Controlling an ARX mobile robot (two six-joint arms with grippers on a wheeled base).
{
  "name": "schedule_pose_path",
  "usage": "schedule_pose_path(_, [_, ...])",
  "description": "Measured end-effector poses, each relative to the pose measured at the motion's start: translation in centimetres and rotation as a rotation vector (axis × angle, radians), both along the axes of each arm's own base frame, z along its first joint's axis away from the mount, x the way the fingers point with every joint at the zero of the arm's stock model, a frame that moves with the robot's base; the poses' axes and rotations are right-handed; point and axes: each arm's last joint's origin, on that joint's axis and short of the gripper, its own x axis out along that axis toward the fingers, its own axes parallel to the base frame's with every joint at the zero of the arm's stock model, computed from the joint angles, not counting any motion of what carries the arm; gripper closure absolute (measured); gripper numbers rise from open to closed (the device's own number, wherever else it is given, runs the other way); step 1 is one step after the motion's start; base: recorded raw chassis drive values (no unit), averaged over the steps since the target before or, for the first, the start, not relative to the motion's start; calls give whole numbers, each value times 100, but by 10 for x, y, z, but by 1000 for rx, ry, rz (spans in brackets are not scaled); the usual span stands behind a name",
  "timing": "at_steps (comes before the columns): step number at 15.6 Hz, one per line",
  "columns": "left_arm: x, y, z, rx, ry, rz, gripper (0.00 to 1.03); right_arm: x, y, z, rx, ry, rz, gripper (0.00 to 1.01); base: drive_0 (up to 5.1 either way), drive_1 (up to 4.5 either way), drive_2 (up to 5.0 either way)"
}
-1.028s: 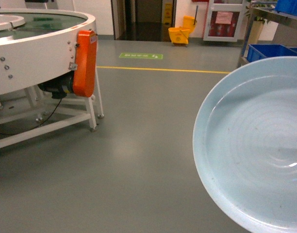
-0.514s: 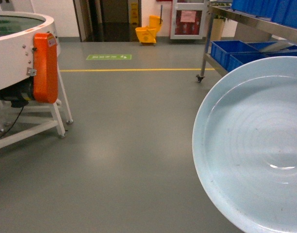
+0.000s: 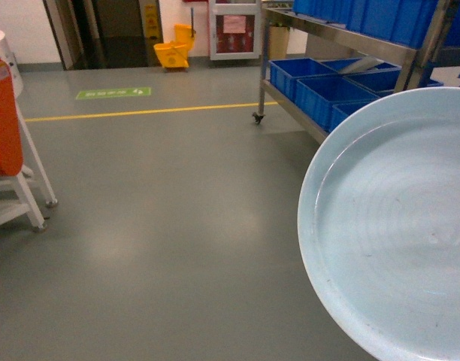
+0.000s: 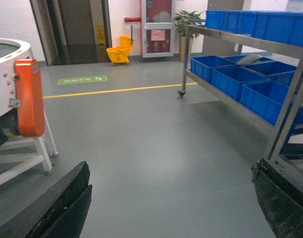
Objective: Place blue tray on left shelf second layer neatly
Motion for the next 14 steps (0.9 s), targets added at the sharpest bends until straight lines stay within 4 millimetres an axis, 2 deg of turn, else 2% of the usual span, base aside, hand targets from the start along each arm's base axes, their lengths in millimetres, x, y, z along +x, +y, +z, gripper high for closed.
schedule_pose_path(14, [0, 0, 0, 0, 0, 0, 5, 0, 0, 0, 0, 0, 0, 99, -156, -156, -156])
